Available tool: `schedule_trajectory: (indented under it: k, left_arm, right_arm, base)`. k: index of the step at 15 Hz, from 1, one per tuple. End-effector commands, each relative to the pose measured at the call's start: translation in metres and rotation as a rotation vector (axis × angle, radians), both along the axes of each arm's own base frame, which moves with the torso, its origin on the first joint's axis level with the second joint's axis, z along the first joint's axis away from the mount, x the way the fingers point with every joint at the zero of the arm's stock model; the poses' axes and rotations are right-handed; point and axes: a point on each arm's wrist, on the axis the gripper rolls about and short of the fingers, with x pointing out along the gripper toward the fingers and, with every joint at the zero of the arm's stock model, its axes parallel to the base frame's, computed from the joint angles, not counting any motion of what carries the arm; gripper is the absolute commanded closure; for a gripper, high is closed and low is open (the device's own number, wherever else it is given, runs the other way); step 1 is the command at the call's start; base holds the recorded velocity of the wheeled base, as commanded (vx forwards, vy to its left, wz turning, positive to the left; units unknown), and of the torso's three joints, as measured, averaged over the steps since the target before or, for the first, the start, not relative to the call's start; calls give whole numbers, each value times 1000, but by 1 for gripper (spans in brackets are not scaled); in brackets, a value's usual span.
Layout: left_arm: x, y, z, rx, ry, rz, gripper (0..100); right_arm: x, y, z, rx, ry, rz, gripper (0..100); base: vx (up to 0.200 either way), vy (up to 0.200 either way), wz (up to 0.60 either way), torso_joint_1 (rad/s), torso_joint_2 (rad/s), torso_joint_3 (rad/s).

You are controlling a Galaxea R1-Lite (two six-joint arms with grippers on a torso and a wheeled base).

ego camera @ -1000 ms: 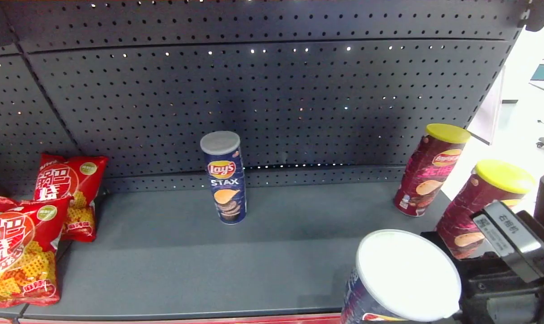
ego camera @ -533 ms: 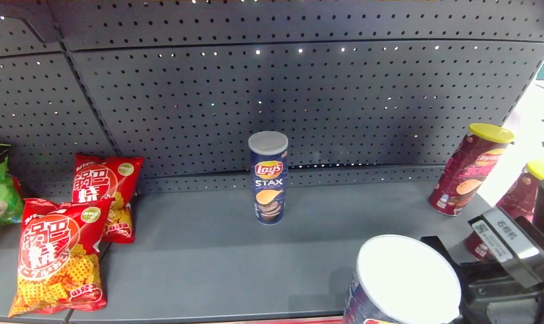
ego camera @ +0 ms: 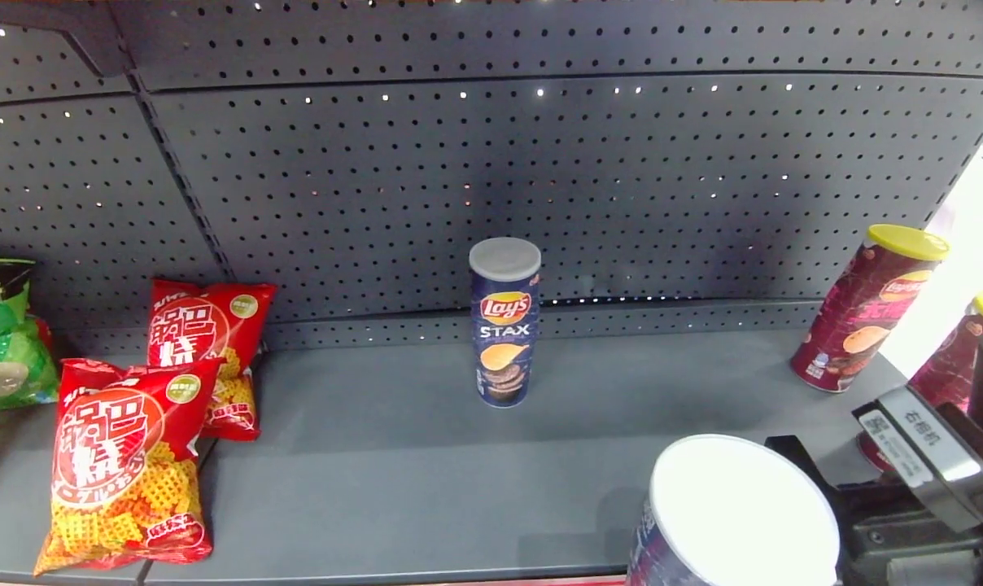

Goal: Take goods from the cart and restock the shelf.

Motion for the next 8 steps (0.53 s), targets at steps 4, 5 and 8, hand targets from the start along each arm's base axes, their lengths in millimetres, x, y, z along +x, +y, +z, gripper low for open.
schedule_trajectory:
  k: [4, 5, 8]
  left_arm:
    - [0, 0, 0, -1, 1, 0, 0]
    - [0, 0, 0, -1, 0, 0, 0]
    - [0, 0, 0, 1, -1, 0, 0]
  right_arm:
    - [1, 1, -1, -4, 6, 1, 100]
    - [1, 1, -2, -6, 7, 1, 100]
    - [1, 1, -3, -7, 11, 2, 100]
  base:
    - [-200, 0, 0, 3, 1, 2]
    - [0, 0, 0, 0, 0, 0]
    - [0, 0, 0, 0, 0, 0]
